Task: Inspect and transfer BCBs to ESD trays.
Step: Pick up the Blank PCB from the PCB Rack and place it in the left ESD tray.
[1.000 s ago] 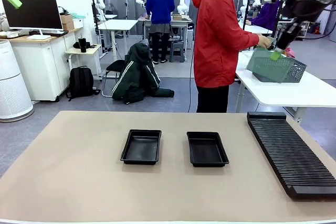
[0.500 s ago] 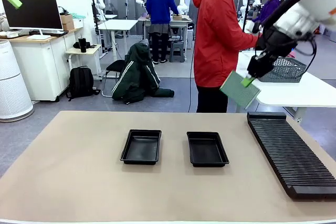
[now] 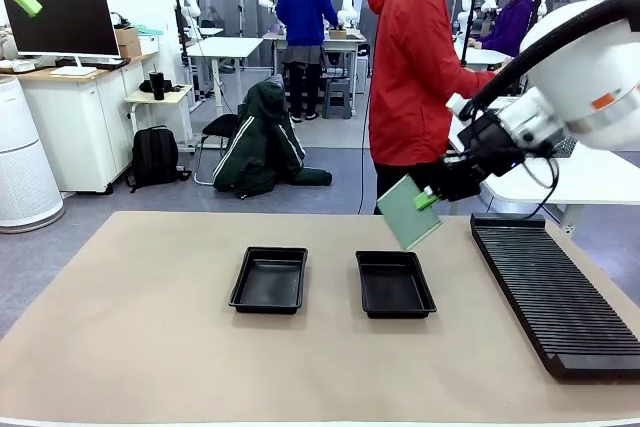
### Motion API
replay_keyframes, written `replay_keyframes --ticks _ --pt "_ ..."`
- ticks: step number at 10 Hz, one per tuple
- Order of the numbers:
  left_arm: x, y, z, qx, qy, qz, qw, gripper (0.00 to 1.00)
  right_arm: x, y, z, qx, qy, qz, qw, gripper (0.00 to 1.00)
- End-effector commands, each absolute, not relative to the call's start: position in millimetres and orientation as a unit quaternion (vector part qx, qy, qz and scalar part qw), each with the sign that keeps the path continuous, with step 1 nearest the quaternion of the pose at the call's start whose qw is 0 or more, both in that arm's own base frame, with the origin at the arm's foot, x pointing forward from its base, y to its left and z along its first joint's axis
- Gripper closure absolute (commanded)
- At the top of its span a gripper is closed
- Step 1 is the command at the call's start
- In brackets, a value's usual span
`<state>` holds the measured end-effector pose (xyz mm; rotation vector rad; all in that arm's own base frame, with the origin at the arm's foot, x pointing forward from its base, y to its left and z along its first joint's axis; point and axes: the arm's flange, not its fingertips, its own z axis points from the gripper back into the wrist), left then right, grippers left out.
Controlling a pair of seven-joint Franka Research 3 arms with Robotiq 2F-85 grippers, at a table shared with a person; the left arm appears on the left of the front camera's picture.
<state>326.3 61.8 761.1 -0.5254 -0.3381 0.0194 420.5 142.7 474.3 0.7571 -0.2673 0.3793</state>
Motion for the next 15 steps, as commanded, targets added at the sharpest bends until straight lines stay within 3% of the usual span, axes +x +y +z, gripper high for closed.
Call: replay_keyframes --ticks 1,15 --pt "325.1 62.3 759.8 -0.259 -0.166 0.010 0.951 0.00 421.7 169.5 449.1 0.404 -0.152 0.156 0.889 0.98" --pt "325.1 62.3 759.8 -0.259 -0.166 0.010 0.951 0.00 452.7 315.5 317.0 0.506 -0.118 0.059 0.852 0.98"
